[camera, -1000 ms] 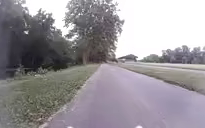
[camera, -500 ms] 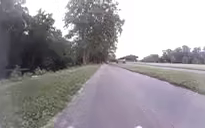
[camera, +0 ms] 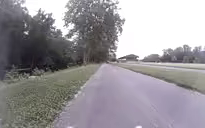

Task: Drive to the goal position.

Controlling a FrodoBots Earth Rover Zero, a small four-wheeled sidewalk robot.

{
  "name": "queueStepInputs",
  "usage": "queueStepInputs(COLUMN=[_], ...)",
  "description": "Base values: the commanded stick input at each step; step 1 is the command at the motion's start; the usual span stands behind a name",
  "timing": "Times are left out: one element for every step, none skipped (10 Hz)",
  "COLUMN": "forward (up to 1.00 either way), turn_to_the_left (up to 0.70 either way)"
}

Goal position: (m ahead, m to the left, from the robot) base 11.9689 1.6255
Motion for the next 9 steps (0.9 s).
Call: queueStepInputs(forward=[0.70, 0.70, 0.70, 0.70, 0.70, 0.70, 0.70, 0.70, 0.70], turn_to_the_left=[-0.01, -0.01, -0.01, -0.01, -0.01, -0.01, -0.01, -0.01, -0.01])
